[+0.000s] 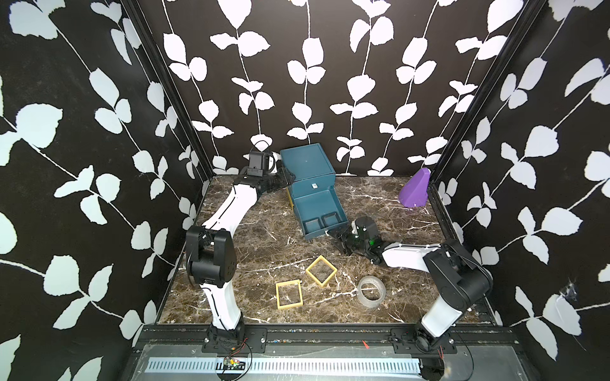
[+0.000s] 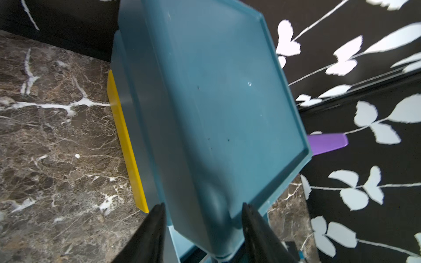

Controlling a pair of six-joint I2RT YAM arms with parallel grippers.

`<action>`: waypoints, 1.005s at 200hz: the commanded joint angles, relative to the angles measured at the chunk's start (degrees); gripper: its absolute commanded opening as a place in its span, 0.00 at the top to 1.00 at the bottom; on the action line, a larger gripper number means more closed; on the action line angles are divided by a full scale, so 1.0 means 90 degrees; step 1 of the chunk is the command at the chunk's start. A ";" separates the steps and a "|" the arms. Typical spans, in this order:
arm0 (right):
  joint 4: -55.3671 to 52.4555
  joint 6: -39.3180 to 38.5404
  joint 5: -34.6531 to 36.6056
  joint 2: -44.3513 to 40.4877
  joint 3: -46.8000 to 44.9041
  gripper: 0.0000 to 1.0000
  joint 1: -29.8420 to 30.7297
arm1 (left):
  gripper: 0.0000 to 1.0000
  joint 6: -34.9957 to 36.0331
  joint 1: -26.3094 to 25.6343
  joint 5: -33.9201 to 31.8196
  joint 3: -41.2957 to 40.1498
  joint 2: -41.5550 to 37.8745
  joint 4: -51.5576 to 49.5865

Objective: Place the brooch boxes into the drawer by color
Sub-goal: Close the drawer in the storage box.

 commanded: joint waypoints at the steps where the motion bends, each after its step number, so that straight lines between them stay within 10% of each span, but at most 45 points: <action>1: 0.0712 0.0368 0.0042 0.0176 0.0010 0.53 0.0023 | 0.52 0.0250 0.0042 0.0134 0.0160 -0.0017 -0.0154; 146: 0.3026 0.0396 0.0725 0.0743 -0.0436 1.00 0.0111 | 0.59 0.0379 0.0044 0.0351 0.0408 0.0198 -0.0318; 201: 0.2217 0.0053 0.0867 0.0006 -0.0119 1.00 0.0178 | 0.65 0.0443 0.0042 0.0331 0.0430 0.0222 -0.0396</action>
